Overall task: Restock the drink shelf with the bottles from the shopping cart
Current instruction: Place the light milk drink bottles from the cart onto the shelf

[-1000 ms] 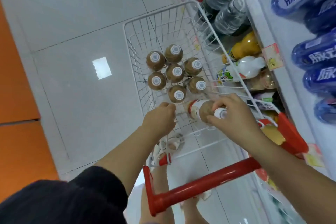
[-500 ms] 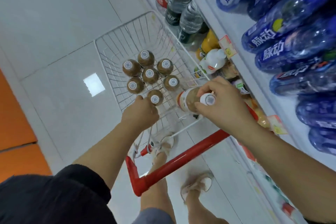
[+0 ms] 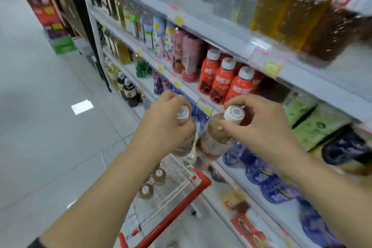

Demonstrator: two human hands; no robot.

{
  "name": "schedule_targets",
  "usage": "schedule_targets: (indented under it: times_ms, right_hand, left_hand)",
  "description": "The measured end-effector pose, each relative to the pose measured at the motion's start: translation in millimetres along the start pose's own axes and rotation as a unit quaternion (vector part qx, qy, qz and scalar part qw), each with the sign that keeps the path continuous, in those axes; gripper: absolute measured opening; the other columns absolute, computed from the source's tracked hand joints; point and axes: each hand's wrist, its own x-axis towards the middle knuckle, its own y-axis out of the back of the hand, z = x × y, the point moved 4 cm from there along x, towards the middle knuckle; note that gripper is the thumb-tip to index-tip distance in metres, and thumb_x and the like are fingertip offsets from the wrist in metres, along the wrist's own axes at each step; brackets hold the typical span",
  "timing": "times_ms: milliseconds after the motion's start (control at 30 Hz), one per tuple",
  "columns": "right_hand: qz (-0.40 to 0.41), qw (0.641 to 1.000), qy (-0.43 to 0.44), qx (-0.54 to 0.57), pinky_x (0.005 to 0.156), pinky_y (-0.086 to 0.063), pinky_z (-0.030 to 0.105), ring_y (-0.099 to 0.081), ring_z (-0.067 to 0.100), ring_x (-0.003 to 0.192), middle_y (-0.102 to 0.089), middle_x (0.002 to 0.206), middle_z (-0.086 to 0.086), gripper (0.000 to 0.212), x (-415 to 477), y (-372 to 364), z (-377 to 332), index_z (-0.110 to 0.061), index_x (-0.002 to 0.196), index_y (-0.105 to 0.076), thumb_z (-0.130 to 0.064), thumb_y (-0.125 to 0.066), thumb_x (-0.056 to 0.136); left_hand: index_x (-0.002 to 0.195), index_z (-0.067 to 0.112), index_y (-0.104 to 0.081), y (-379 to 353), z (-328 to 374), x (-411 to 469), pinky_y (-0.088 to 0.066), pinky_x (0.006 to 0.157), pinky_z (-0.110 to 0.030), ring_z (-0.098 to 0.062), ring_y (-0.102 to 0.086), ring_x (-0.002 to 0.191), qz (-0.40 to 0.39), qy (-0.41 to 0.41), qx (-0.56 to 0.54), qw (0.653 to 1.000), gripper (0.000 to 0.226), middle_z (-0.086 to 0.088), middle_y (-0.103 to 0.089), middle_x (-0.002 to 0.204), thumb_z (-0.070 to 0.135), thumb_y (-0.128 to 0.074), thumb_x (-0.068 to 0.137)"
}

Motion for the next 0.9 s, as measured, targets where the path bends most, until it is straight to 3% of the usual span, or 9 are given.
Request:
schedule_targets:
  times_ms: [133,233,467,600,733,900]
  right_hand:
    - [0.146,0.986,0.072,-0.022,0.063,-0.038,0.004,-0.055,-0.008,0.07,-0.058,0.08,-0.024,0.028,-20,99,-38,-0.023,0.095,-0.066,-0.013,-0.077,0.071]
    - [0.236,0.961,0.116,-0.083,0.069,-0.034,0.0,-0.05,-0.017,0.076,-0.051,0.088,-0.028,0.029,-46,159,-54,-0.02,0.102,-0.063,-0.014,-0.075,0.076]
    - [0.395,0.888,0.152,-0.178,0.076,-0.035,0.002,-0.047,-0.014,0.084,-0.048,0.095,-0.019,0.027,-103,263,-56,-0.016,0.106,-0.059,-0.023,-0.065,0.081]
    - [0.446,0.862,0.132,-0.201,0.08,-0.035,0.002,-0.045,-0.006,0.088,-0.05,0.099,-0.011,0.03,-116,293,-32,-0.013,0.108,-0.058,-0.033,-0.058,0.085]
    - [0.451,0.862,0.096,-0.212,0.078,-0.034,0.001,-0.049,-0.001,0.088,-0.05,0.1,-0.011,0.035,-113,297,-4,-0.012,0.106,-0.058,-0.039,-0.05,0.086]
    - [0.474,0.859,0.075,-0.178,0.077,-0.034,0.0,-0.046,-0.003,0.085,-0.052,0.096,-0.007,0.03,-88,302,13,-0.009,0.104,-0.061,-0.03,-0.064,0.083]
  left_hand:
    - [0.084,0.019,-0.059,29,102,21,-0.032,0.07,-0.002,0.0,-0.042,0.075,0.091,-0.168,-0.07,0.979,0.014,0.004,-0.049,0.088,0.014,-0.064,0.072]
    - [0.084,0.015,-0.059,35,168,32,-0.03,0.072,-0.001,0.001,-0.038,0.074,0.138,-0.252,-0.09,0.954,0.013,0.005,-0.047,0.086,0.014,-0.066,0.073]
    - [0.084,0.005,-0.057,16,281,35,-0.031,0.077,-0.004,-0.003,-0.04,0.078,0.205,-0.403,-0.187,0.872,0.011,0.001,-0.045,0.089,0.012,-0.06,0.076]
    - [0.089,0.015,-0.05,-20,310,43,-0.032,0.079,-0.005,-0.002,-0.04,0.082,0.174,-0.441,-0.227,0.851,0.016,0.006,-0.04,0.095,0.012,-0.057,0.075]
    - [0.09,0.022,-0.045,-54,317,55,-0.033,0.077,-0.003,0.001,-0.039,0.081,0.155,-0.437,-0.219,0.859,0.018,0.007,-0.038,0.096,0.017,-0.055,0.075]
    - [0.088,0.014,-0.056,-65,319,86,-0.033,0.079,-0.002,0.009,-0.045,0.085,0.177,-0.381,-0.245,0.874,0.014,0.003,-0.046,0.096,0.016,-0.064,0.076]
